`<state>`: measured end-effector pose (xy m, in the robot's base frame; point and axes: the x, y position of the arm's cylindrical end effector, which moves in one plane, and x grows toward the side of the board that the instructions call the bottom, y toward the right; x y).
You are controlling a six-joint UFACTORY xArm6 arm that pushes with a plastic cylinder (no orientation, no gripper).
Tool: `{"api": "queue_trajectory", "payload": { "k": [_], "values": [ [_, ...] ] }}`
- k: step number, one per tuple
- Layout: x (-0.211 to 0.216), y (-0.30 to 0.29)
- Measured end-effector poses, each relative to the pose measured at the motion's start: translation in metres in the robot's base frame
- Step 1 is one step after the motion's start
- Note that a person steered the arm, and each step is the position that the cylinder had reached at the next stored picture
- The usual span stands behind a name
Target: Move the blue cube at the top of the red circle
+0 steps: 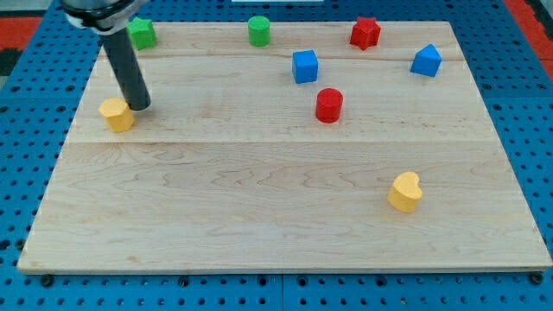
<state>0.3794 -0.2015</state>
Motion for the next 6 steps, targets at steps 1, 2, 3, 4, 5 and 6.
{"api": "queue_trajectory", "payload": {
  "k": [1, 2, 3, 4, 5, 6],
  "values": [
    [0.000, 0.005],
    [-0.013, 0.025],
    [-0.035, 0.066],
    [-0.062, 0.131],
    [-0.091, 0.172],
    [-0.095, 0.236]
  ]
}}
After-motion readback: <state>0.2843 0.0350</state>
